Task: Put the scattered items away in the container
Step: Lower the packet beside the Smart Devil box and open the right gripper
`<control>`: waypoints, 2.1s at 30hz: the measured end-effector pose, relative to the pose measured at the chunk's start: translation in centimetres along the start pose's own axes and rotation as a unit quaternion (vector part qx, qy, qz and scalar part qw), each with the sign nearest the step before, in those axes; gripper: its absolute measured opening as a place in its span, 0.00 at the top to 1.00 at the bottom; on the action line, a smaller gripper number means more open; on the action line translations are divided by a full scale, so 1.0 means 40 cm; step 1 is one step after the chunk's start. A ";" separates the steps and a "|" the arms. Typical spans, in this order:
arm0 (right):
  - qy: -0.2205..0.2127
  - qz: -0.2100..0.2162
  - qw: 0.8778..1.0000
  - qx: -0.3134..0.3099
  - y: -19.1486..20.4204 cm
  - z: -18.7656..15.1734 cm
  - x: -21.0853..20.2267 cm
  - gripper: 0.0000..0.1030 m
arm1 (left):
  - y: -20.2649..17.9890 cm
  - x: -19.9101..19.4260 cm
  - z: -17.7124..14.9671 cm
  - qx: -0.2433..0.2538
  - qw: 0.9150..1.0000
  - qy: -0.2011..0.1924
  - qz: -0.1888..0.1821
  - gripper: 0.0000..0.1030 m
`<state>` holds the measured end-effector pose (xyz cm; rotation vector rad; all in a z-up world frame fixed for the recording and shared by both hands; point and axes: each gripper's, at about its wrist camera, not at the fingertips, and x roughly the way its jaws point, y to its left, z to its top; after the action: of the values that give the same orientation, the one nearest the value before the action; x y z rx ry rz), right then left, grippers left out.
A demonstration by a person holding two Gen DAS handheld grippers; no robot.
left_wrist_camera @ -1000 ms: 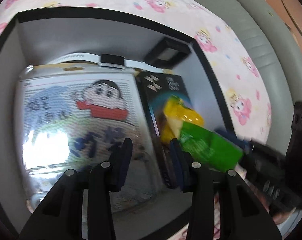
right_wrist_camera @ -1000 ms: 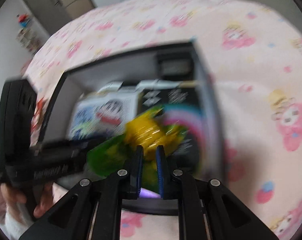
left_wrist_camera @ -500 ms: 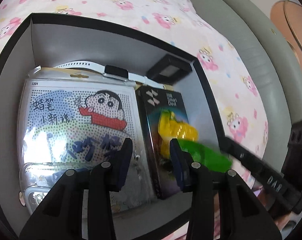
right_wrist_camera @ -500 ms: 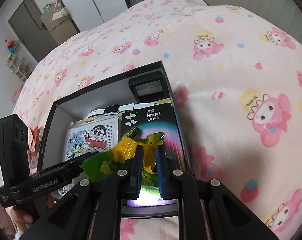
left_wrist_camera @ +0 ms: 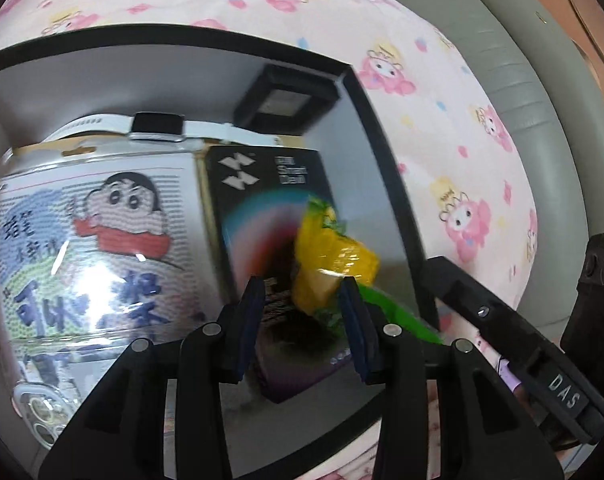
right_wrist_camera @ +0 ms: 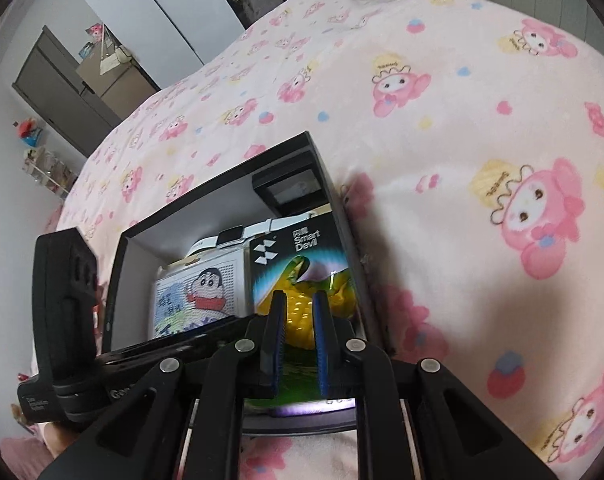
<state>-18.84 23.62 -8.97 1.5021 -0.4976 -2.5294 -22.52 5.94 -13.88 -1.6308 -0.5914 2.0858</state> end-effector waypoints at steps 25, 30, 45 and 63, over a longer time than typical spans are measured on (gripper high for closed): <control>0.043 -0.029 0.999 -0.006 -0.006 -0.019 0.038 0.84 | 0.046 -0.023 -0.029 -0.036 0.999 -0.003 0.000 0.63; 0.059 -0.009 0.998 -0.022 0.019 -0.027 0.052 0.84 | 0.045 -0.062 -0.015 -0.050 0.998 -0.043 -0.001 0.63; 0.034 -0.005 0.999 0.014 -0.024 -0.005 0.030 0.84 | 0.015 0.010 0.011 -0.040 0.999 -0.001 -0.002 0.62; 0.044 0.000 0.999 0.009 -0.017 -0.002 0.041 0.84 | 0.067 -0.004 -0.029 -0.061 0.996 0.056 -0.018 0.62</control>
<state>-19.54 23.75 -10.61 1.6112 -0.5079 -2.4515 -21.55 3.73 -15.53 -1.7766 -0.7174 1.9515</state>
